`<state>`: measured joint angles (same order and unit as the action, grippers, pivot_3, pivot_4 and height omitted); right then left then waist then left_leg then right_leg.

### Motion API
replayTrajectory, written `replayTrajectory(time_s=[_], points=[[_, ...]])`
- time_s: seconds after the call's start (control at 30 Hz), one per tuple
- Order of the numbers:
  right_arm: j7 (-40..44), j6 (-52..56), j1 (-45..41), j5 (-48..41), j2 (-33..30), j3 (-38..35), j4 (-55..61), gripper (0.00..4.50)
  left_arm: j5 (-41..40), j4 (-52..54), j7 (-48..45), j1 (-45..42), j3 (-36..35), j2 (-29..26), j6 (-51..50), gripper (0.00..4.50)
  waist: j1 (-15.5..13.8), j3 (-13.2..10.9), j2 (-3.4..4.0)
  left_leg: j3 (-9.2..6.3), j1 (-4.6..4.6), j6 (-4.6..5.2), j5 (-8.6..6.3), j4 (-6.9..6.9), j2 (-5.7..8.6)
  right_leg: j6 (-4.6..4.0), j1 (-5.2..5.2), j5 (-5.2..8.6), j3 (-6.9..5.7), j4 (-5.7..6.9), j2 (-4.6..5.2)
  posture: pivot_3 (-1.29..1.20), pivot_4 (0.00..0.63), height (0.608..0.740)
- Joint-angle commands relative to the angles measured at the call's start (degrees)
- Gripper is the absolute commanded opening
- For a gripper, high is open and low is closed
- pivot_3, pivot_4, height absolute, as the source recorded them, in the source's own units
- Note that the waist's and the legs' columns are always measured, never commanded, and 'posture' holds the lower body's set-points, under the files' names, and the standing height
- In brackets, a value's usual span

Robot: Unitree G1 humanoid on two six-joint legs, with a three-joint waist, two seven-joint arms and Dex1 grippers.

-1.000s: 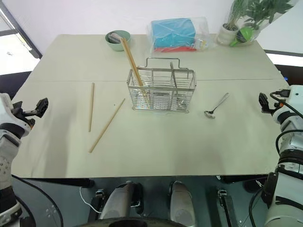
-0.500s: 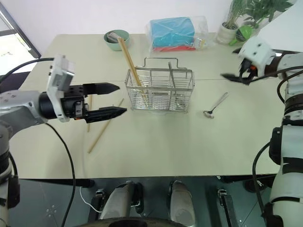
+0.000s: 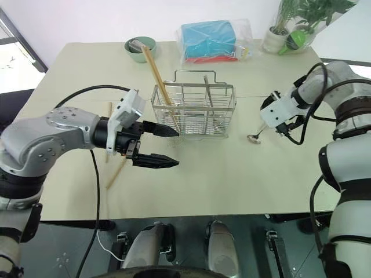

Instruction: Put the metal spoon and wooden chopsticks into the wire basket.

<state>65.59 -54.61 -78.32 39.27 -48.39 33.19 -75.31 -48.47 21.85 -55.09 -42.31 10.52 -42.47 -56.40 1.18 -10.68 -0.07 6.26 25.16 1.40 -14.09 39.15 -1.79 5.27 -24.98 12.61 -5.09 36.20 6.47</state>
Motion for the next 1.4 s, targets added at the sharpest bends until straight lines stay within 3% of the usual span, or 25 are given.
replayTrajectory(time_s=[0.03,0.27,0.53,0.63,0.83,0.97,1.17,1.27,1.4], points=[[-3.5,-0.5,-2.3,3.6,1.4,2.7,-0.7,4.46,1.6,0.0,-0.5,-2.7,-0.2,1.6,1.8,4.44,-0.2,0.0,0.00,0.00,0.00,0.00,0.01,0.01,0.00,0.00,0.00,0.00,0.00,0.01,0.01,0.00,0.150,0.715],[-8.6,-2.9,-2.0,10.6,3.1,8.8,-1.6,4.46,2.0,-0.8,-0.6,-4.3,-0.6,3.9,0.4,4.44,-0.2,0.0,0.00,-0.02,0.01,0.00,0.01,0.02,0.02,0.00,0.02,0.00,0.00,0.01,0.02,0.00,0.150,0.715],[-10.7,-2.5,-0.2,11.6,5.7,10.0,-2.7,4.46,1.8,0.2,-0.2,-4.2,-1.5,4.1,-0.5,4.44,0.0,0.0,0.00,-0.02,-0.02,-0.04,0.04,0.01,0.00,0.00,0.02,0.00,0.01,0.05,0.00,0.00,0.150,0.715],[-11.7,-3.0,0.3,12.7,5.9,11.0,-2.7,3.17,1.6,0.4,0.0,-4.2,-1.9,4.2,-0.9,4.50,-0.1,0.0,-0.02,-0.04,-0.02,-0.04,0.04,0.02,0.00,0.00,0.03,0.00,0.00,0.05,0.00,0.00,0.150,0.715],[-11.5,-2.7,1.1,12.2,6.2,10.5,-3.1,0.04,1.4,0.2,0.8,-4.7,-2.4,4.5,-1.3,4.50,0.4,0.0,-0.03,-0.05,-0.29,-0.04,0.04,0.04,-0.01,0.00,0.30,0.00,0.00,0.04,-0.02,0.00,0.150,0.715],[-10.6,-3.1,1.8,11.4,6.0,9.8,-3.2,0.04,1.1,0.3,1.2,-5.0,-2.8,4.6,-1.6,4.50,1.0,0.0,-0.03,-0.07,-0.54,-0.04,0.03,-0.04,-0.02,-0.03,0.50,0.02,0.02,0.05,-0.02,0.00,0.150,0.715],[-6.4,-4.0,4.4,2.0,5.0,2.0,-2.8,0.04,1.9,0.3,1.4,-4.2,-3.4,3.7,-0.7,4.50,1.2,0.0,-0.03,-0.06,-0.58,-0.05,0.03,-0.04,-0.03,-0.03,0.54,0.02,0.02,0.05,-0.01,0.00,0.150,0.715],[7.5,-4.3,6.9,-11.2,5.3,-7.5,-2.3,0.04,1.7,-0.1,2.2,-3.8,-5.4,3.1,-0.6,4.50,1.3,0.0,-0.02,-0.06,-0.61,-0.05,0.03,-0.09,-0.03,-0.03,0.54,0.02,0.02,0.04,-0.02,0.00,0.150,0.715],[25.3,4.8,12.0,-30.9,4.6,-18.3,6.4,0.04,1.8,-0.7,2.7,-3.8,-8.6,1.6,-0.1,4.50,1.2,0.0,-0.01,-0.06,-0.61,-0.04,0.03,-0.09,-0.03,-0.02,0.57,0.02,0.03,0.04,-0.01,0.00,0.150,0.715]])
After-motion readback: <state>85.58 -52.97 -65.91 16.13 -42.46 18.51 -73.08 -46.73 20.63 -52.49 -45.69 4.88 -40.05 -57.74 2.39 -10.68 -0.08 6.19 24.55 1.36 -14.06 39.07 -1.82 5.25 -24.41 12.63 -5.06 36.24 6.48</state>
